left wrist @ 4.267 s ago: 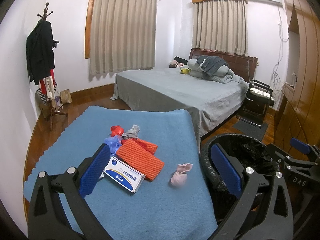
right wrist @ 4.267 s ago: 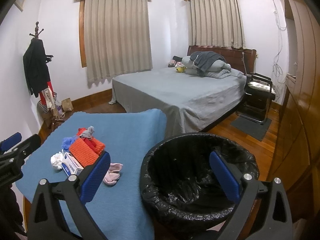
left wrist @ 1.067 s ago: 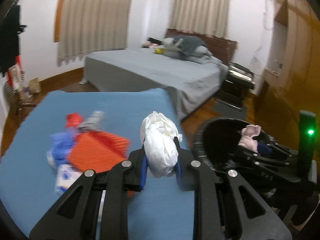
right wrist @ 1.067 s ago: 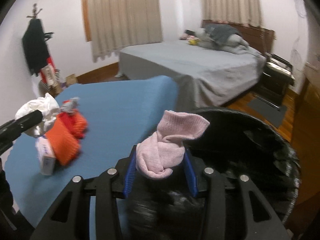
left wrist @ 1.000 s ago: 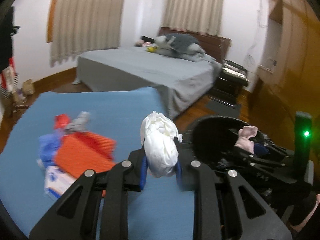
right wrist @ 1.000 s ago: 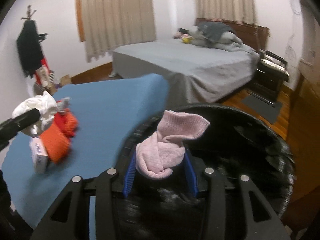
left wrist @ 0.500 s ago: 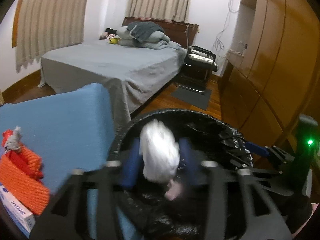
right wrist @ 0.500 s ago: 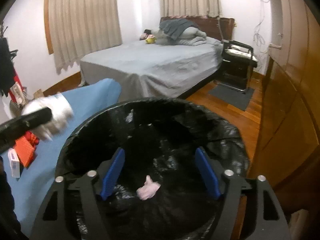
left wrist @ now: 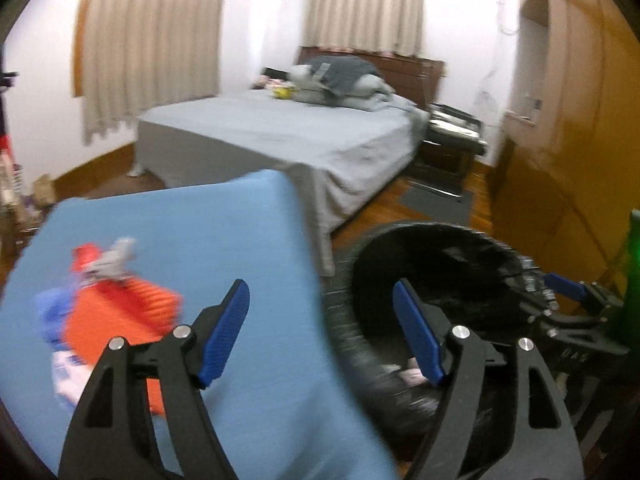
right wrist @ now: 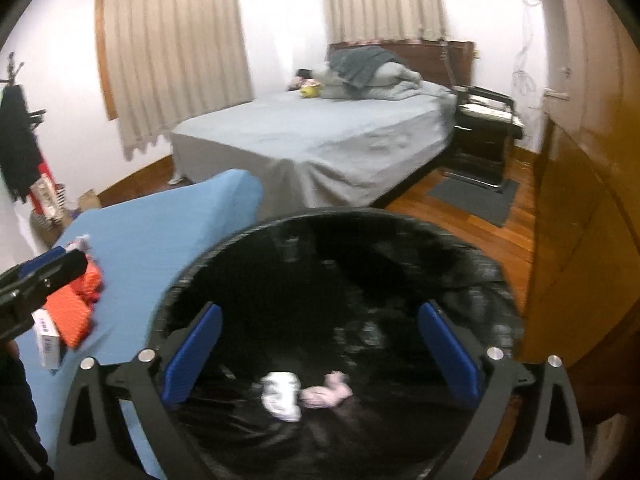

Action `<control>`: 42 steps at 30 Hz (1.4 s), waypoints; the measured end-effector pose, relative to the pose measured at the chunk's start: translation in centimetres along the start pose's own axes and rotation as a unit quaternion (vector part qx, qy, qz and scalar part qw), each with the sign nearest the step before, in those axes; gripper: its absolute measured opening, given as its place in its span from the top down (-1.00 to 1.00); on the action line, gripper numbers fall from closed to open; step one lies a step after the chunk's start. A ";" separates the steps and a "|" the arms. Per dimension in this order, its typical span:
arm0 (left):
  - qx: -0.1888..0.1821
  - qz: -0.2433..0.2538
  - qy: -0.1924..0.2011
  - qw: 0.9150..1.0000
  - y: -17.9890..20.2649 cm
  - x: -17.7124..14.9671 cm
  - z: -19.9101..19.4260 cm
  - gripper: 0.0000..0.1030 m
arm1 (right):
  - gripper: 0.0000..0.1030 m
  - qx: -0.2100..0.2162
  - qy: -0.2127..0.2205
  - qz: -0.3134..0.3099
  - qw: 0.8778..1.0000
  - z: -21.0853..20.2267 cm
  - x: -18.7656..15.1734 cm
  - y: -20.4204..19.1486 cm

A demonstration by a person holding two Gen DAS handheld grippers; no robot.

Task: Collect trash
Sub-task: 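Move the left gripper to the white alcohol-pad box and grasp it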

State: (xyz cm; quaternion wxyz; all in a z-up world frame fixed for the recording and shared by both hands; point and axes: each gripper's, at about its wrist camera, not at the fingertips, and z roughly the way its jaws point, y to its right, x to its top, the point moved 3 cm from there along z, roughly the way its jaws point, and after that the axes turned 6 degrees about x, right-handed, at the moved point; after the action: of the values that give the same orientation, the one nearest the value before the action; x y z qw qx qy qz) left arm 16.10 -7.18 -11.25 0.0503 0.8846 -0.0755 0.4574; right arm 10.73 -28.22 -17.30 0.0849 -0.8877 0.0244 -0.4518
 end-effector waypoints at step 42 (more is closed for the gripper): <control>0.205 -0.141 -0.116 0.962 -14.6 -8.8 0.9 -0.65 | -0.88 0.100 -0.047 -0.093 0.989 4.7 -2.9 -14.1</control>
State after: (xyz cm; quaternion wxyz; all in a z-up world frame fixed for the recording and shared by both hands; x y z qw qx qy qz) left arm 14.41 7.79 -19.23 -0.0769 0.9246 0.1401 0.3459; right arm 12.32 -13.38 -19.90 0.1324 -0.8936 -0.1074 -0.4152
